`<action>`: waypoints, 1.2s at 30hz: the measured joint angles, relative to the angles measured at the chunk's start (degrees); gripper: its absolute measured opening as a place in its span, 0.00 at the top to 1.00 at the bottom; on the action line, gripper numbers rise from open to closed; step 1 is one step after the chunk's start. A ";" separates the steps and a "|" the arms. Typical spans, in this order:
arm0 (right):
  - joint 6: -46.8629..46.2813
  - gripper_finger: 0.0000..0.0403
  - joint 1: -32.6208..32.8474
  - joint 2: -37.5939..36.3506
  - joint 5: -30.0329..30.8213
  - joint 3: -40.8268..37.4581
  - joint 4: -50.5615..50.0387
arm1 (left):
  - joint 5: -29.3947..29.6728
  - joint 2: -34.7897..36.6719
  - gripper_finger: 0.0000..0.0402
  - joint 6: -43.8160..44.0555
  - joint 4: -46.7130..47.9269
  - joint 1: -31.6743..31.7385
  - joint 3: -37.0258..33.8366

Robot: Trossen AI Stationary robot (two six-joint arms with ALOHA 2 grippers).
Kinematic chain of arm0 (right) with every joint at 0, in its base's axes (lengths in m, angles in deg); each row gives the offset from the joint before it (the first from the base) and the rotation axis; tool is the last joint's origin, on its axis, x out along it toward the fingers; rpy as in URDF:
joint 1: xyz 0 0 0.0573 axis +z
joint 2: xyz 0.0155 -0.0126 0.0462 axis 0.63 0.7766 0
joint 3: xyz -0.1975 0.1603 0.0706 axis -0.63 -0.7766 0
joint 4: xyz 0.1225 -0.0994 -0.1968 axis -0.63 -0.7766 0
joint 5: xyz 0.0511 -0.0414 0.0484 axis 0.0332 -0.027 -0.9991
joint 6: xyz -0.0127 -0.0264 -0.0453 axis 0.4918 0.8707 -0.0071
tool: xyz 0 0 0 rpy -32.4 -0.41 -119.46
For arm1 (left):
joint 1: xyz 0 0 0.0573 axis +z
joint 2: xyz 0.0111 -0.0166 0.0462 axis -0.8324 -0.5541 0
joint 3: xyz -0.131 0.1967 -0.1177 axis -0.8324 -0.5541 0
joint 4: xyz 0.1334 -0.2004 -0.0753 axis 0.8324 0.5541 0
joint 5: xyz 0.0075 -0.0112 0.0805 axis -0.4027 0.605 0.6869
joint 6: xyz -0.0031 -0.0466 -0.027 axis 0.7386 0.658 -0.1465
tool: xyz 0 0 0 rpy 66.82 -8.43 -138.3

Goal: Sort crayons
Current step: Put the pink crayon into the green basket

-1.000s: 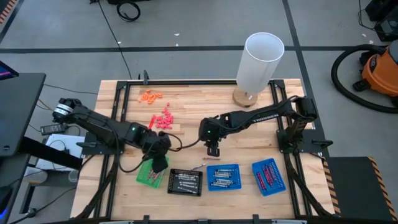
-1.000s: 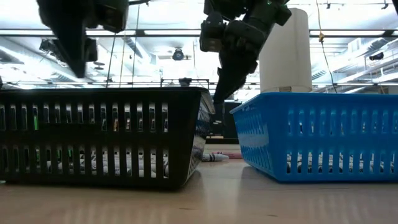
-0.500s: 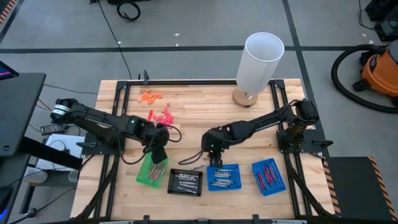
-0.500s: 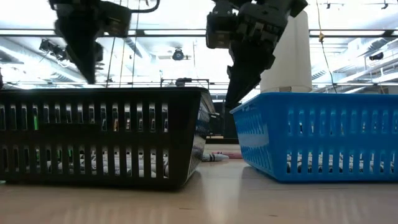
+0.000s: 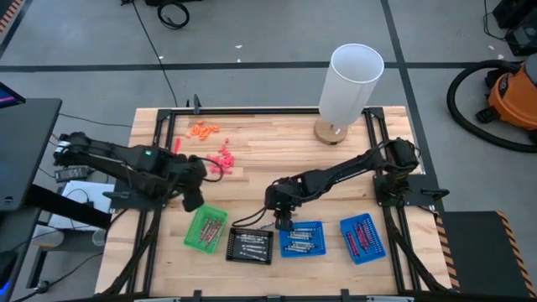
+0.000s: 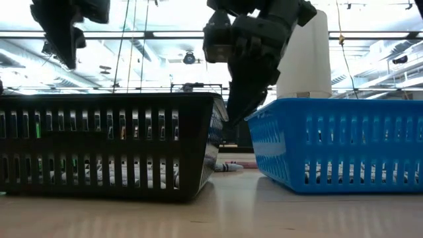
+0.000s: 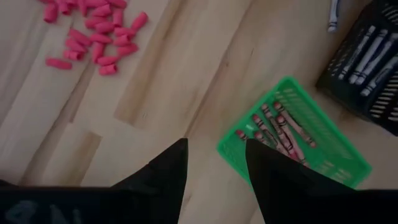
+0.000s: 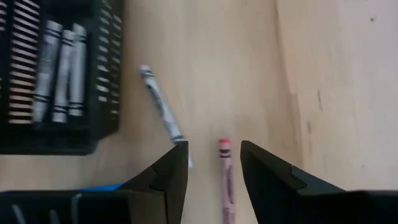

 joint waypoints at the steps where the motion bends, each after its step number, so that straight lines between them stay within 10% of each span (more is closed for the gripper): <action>1: 0.25 0.62 0.00 0.60 0.38 0.72 -0.89 | 0.03 0.42 0.57 0.23 0.59 0.09 0.08; 36: 5.83 0.74 -0.11 12.89 4.99 12.03 -16.44 | 1.20 8.17 0.57 4.17 3.44 -0.28 0.28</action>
